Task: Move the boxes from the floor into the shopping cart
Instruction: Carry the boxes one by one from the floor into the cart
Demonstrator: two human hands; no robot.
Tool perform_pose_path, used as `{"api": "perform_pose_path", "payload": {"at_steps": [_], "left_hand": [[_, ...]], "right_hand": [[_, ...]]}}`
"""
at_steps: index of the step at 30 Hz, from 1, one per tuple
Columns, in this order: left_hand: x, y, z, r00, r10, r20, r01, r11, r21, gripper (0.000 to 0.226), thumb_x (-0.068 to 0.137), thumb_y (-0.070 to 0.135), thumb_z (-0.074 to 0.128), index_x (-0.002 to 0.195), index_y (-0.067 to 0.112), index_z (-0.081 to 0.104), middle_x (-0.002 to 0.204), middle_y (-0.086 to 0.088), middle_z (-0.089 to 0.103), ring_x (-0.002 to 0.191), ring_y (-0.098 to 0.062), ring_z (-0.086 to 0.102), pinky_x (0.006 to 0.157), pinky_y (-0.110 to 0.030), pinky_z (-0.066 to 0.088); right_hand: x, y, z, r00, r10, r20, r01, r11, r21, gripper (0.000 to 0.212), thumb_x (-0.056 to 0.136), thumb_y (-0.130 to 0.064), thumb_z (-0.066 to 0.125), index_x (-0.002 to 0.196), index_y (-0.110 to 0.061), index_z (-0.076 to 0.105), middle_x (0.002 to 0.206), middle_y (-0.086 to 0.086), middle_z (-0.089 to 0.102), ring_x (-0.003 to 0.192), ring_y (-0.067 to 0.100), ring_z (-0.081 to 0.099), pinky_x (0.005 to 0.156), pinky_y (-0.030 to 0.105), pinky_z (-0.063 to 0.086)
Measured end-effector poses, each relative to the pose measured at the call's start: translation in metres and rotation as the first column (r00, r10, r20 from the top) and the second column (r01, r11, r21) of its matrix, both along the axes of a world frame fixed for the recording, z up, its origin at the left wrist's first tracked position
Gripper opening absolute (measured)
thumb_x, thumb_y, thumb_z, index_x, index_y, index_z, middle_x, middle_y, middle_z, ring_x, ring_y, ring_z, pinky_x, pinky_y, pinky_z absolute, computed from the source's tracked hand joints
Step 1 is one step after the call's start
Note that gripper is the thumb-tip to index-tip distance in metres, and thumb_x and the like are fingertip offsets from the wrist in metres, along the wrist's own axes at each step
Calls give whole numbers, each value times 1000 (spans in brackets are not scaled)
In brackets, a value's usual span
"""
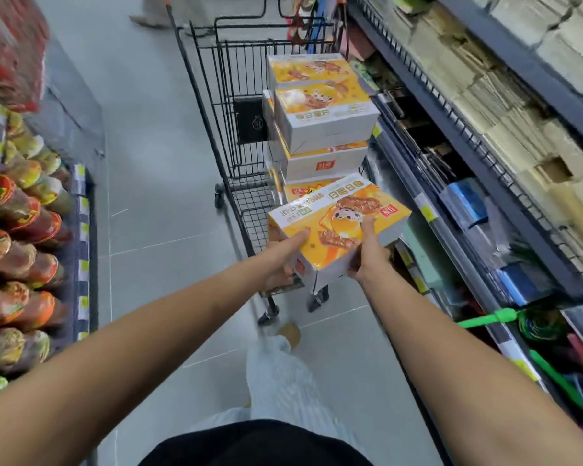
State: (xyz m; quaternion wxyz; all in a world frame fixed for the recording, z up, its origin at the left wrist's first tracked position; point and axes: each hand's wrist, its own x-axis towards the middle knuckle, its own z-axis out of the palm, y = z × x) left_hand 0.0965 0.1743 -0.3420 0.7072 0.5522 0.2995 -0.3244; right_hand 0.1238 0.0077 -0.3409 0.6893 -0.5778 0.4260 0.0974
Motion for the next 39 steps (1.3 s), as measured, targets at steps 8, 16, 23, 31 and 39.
{"api": "perform_pose_path", "payload": {"at_steps": [8,16,23,31,39], "left_hand": [[107,-2,-5,997,1,78,-7,997,75,50,85,27,68,127,8,48,106,-10,62,80,-20,51,62,-28,39],[175,15,-30,1000,-14,18,12,996,84,28,93,22,60,116,12,50,96,-3,66,80,-19,60,67,-28,46],[199,33,-31,984,-154,-89,160,985,64,31,93,18,57,122,12,46,94,-3,51,76,-19,51,62,-29,48],[219,49,-25,972,-232,-27,231,936,267,47,92,33,57,129,6,45,127,-17,53,104,-26,55,93,-40,49],[197,1,7,623,-743,246,668,668,328,10,97,31,51,96,22,55,100,0,58,88,-15,57,71,-29,45]], "right_hand": [[90,-3,-26,997,-23,-77,28,998,55,58,80,-72,55,93,-16,46,59,0,46,53,15,47,67,39,53],[138,2,-36,991,-33,-133,58,979,193,51,89,-53,61,62,-15,40,60,3,36,52,17,31,49,32,37],[144,13,-40,981,-55,-188,107,955,276,30,94,-38,60,82,-13,48,80,9,38,68,23,44,68,45,46],[131,30,-5,982,-166,-89,184,947,262,40,98,-38,52,130,-14,51,131,31,47,89,28,52,92,47,45],[55,16,5,927,-376,-1,366,902,230,49,97,-44,47,135,-13,46,127,10,58,108,25,57,77,36,46]]}}
